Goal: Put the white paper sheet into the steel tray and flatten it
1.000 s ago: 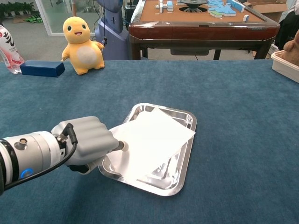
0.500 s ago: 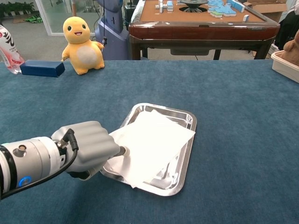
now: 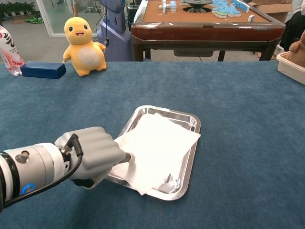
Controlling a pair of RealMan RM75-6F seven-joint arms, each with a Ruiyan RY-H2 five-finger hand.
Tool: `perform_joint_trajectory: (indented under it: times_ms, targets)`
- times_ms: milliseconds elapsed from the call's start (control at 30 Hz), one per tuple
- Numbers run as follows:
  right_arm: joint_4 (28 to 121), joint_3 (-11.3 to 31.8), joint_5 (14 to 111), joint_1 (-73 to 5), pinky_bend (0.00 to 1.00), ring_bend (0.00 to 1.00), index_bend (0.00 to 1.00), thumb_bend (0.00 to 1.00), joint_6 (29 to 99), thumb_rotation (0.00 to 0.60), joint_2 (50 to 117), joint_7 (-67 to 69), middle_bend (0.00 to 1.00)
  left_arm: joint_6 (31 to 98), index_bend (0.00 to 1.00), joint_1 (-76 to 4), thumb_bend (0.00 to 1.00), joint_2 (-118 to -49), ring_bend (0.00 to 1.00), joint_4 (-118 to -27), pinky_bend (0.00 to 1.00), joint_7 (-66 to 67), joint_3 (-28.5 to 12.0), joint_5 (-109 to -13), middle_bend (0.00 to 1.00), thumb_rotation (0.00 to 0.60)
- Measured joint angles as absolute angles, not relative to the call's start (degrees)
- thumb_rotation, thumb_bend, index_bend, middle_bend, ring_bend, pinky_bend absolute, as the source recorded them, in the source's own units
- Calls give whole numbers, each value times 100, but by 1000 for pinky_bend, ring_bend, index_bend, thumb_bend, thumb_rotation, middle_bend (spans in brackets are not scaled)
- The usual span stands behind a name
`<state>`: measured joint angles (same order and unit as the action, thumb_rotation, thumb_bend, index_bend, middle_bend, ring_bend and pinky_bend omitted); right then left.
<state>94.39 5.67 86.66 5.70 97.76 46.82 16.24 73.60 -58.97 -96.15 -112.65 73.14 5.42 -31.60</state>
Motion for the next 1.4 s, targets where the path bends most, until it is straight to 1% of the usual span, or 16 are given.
perform_joint_trajectory:
  times_ms: [1000, 1400]
  targets:
    - [9467, 598, 8732, 680, 332, 157, 202, 0, 10048, 600, 4632, 1795, 302, 7497, 147, -5995, 928, -9903, 828, -11228, 862, 7400, 275, -2694, 1000, 600]
    - [9473, 608, 8743, 723, 333, 157, 202, 0, 10126, 600, 4607, 1852, 302, 7700, 142, -6070, 929, -10038, 830, -11169, 862, 7530, 123, -2418, 1000, 600]
